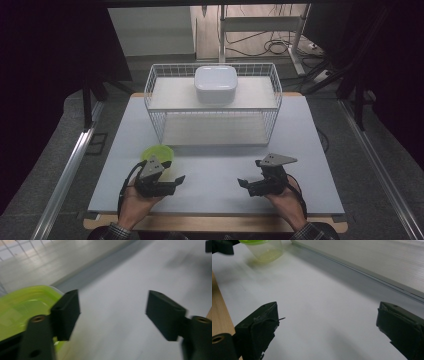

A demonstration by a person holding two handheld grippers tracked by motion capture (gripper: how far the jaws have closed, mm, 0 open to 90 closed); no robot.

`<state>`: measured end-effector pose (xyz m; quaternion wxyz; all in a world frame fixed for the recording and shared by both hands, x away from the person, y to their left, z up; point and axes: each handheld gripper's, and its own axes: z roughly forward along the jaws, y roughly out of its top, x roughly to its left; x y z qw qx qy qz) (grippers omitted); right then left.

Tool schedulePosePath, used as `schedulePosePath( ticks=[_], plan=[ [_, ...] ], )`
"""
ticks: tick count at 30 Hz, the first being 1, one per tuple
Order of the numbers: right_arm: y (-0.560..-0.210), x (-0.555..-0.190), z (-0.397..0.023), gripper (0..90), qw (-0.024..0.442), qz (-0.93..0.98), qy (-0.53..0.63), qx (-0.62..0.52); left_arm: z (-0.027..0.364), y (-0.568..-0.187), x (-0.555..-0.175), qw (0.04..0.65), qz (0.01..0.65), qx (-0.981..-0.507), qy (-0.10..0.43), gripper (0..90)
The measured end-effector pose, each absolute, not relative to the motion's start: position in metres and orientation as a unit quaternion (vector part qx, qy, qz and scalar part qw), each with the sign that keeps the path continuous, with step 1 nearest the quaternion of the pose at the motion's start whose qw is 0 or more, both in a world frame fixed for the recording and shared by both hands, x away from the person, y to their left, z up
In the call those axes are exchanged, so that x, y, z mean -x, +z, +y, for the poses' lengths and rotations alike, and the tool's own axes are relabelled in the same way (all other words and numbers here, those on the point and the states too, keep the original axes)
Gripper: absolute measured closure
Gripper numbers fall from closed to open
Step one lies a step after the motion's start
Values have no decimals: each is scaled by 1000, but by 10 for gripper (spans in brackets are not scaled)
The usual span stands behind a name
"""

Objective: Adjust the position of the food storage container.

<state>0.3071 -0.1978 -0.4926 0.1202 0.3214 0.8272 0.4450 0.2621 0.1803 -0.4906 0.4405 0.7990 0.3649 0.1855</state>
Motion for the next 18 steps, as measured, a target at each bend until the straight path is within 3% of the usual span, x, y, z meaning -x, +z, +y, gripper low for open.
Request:
schedulePosePath(
  ticks=[10, 18],
  plan=[
    [-496, -306, -194, 57, 120, 834, 436, -315, 230, -482, -270, 435, 426, -764, 215, 871],
    [-497, -306, -191, 65, 119, 838, 433, -310, 280, -493, -278, 406, 500, -728, 237, 898]
  ],
)
